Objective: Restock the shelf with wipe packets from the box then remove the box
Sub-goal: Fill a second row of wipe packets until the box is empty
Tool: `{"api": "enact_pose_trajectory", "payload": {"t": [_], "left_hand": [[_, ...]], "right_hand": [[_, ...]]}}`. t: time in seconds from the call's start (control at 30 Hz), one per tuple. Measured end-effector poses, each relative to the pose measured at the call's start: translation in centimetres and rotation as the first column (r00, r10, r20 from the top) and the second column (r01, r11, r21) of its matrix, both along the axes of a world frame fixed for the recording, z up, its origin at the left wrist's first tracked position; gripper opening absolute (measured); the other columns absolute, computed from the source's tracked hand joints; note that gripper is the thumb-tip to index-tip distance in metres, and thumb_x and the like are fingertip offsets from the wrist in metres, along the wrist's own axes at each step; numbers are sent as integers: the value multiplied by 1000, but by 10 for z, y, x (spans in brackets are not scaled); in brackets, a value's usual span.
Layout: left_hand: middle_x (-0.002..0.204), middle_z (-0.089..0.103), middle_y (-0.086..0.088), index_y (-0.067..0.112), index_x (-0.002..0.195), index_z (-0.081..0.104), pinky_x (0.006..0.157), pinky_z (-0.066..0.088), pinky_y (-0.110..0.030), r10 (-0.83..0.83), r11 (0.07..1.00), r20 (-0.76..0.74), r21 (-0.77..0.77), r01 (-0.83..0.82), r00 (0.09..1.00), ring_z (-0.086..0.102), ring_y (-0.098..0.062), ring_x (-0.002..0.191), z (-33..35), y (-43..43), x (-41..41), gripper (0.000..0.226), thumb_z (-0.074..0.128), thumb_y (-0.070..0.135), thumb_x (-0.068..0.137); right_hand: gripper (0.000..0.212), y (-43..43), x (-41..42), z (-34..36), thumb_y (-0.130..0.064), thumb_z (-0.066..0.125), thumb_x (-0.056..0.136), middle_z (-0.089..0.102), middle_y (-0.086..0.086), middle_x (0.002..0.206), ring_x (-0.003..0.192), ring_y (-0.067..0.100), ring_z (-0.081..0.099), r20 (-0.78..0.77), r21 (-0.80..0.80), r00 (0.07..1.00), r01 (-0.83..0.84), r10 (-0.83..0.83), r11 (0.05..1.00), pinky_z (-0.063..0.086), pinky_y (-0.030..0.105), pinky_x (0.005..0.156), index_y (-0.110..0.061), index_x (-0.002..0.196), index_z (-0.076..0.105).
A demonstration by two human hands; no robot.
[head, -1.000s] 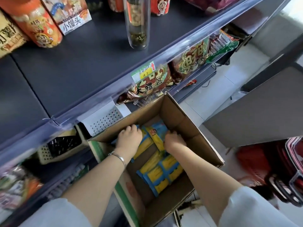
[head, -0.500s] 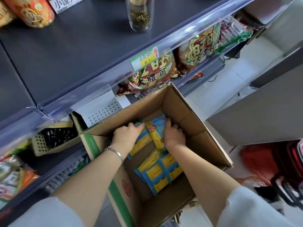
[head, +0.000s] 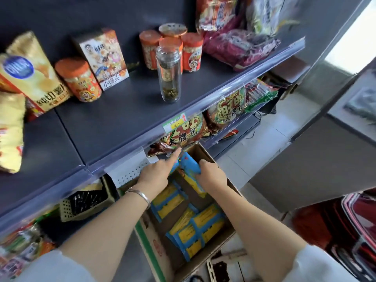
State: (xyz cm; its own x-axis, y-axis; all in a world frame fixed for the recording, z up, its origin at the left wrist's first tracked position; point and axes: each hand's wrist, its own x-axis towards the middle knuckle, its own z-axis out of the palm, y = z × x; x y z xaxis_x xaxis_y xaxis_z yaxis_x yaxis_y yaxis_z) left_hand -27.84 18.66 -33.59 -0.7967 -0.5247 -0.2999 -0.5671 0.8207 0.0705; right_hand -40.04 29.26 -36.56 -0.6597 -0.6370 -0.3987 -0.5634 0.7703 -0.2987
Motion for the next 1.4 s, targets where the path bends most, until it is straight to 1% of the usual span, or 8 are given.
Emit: {"api": "enact_pose_trajectory", "payload": {"t": [0.17,0.33,0.57,0.7,1.07,1.2,1.3,1.4], "left_hand": [[116,59,-16,22,147,16,72,48,-40,128,990,-101,-50,-134,987,61,-36,100,64,-5,-2,65,42,3,90],[108,59,-11,17,109,49,67,43,-36,237,971,-280,40,-235,931,57,-35,96,122,-11,1,26,48,8,85],[103,62,-7,16,101,56,73,53,-40,288,956,-433,80,-282,854,60,-28,90,198,-18,33,17,55,14,85],[109,62,-9,17,113,57,73,50,-35,317,938,-479,33,-344,818,60,-29,95,236,-26,68,27,54,11,87],[127,57,0,32,128,46,94,34,-39,459,745,-630,-112,-658,627,51,-26,116,327,-54,201,34,36,20,98],[133,55,-3,31,139,38,99,30,-37,439,651,-719,-160,-742,539,50,-27,118,364,-69,259,42,33,21,99],[121,61,-1,35,131,44,95,26,-38,435,583,-758,-174,-793,486,52,-26,110,382,-90,302,39,33,18,97],[115,61,1,35,127,47,93,25,-40,424,547,-770,-201,-813,476,51,-25,110,388,-116,344,38,34,15,97]], "right_hand": [[34,10,-12,67,-32,54,88,60,6,113,101,29,60,-3,-123,999,35,-35,992,49,35,74,-19,119,53],[33,15,-18,128,-36,58,86,63,4,103,90,25,63,-15,-295,1000,20,-25,955,49,32,68,-20,115,56],[31,6,-10,194,-37,63,83,65,2,95,86,22,64,-31,-490,998,-57,48,870,52,33,69,-20,110,63],[30,-13,10,223,-41,65,81,67,2,91,82,19,64,-36,-577,988,-142,149,804,54,35,71,-21,103,65],[12,-70,101,306,-23,68,85,65,0,76,64,6,59,6,-810,894,-259,449,527,40,9,48,-11,86,66],[18,-98,147,339,-22,67,85,67,12,82,69,14,60,-8,-862,865,-260,502,434,45,22,59,-5,89,66],[13,-125,188,365,-23,65,87,66,2,82,70,9,61,-106,-869,832,-344,544,357,46,16,56,-11,92,66],[17,-161,227,388,-27,65,87,66,3,83,74,16,64,-239,-829,806,-460,542,319,50,30,62,-11,94,65]]}}
